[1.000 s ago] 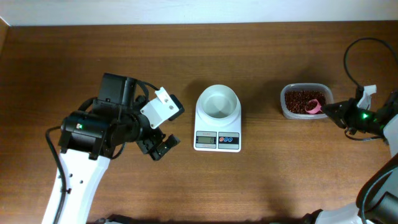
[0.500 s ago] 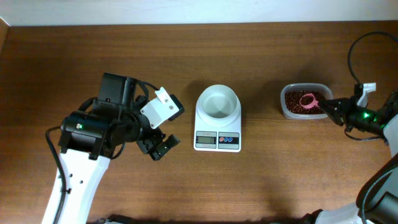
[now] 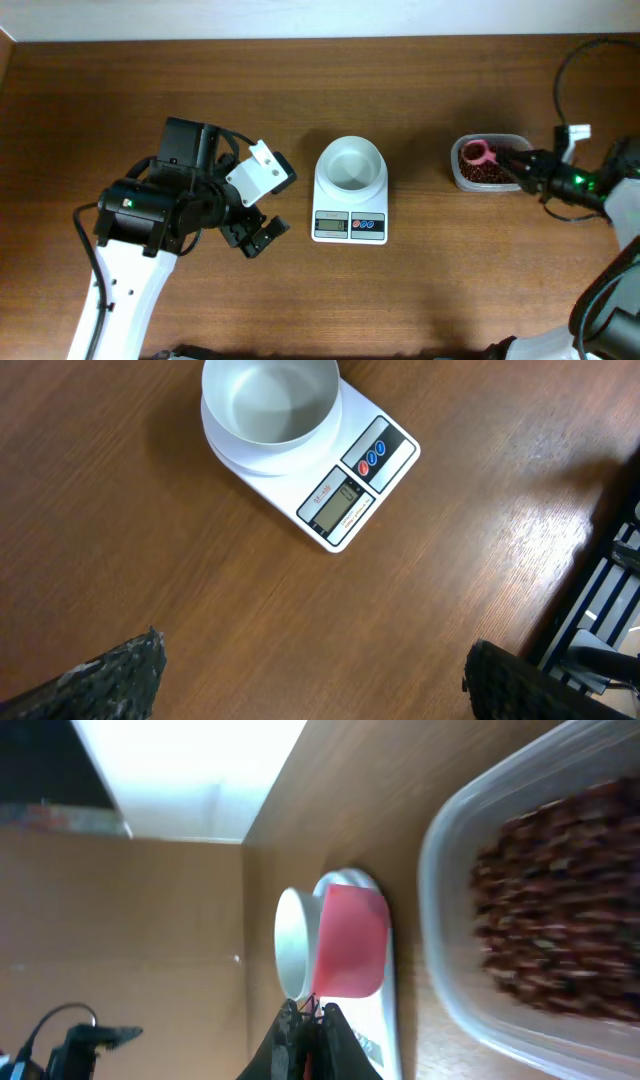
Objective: Scoop and weigh 50g on scale
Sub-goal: 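Lift the filled scoop and carry it over the white bowl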
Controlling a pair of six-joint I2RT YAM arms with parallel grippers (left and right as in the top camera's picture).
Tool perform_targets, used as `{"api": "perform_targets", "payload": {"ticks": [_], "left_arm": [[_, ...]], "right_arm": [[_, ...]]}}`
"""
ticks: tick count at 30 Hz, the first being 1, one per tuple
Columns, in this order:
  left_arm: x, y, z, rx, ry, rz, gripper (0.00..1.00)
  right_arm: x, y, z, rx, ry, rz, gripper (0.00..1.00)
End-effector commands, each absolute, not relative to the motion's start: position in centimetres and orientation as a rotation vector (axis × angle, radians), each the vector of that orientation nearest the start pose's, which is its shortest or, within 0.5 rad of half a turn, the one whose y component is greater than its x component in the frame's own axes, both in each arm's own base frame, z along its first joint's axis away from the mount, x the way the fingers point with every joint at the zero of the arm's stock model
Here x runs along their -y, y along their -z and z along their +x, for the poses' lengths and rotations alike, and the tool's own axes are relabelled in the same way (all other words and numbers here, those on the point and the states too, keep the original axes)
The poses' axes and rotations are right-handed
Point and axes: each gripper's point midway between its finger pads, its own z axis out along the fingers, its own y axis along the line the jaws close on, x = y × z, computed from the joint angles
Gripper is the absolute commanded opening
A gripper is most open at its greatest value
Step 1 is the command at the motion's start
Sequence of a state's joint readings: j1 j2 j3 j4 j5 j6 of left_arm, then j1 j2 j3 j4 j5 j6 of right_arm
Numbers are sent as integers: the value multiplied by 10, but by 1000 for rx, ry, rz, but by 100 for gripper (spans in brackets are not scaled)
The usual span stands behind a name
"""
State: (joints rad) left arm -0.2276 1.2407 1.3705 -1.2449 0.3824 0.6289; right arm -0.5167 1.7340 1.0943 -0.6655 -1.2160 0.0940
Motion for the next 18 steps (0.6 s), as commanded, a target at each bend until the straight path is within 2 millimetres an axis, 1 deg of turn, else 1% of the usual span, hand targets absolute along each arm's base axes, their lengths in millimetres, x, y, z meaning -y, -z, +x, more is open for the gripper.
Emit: {"api": "perform_targets", "payload": {"ticks": [1, 8, 11, 18], "left_arm": [[124, -245, 250, -2301, 383, 1196, 99], [124, -245, 250, -2301, 383, 1196, 99], [124, -245, 250, -2301, 383, 1196, 99], [124, -245, 250, -2301, 383, 1196, 99]], "right_arm": [[-7, -152, 368, -2216, -1542, 374, 4], [-81, -153, 362, -2310, -1644, 166, 4], [-97, -154, 361, -2331, -1674, 145, 4], [-144, -159, 361, -2357, -1722, 31, 4]]}}
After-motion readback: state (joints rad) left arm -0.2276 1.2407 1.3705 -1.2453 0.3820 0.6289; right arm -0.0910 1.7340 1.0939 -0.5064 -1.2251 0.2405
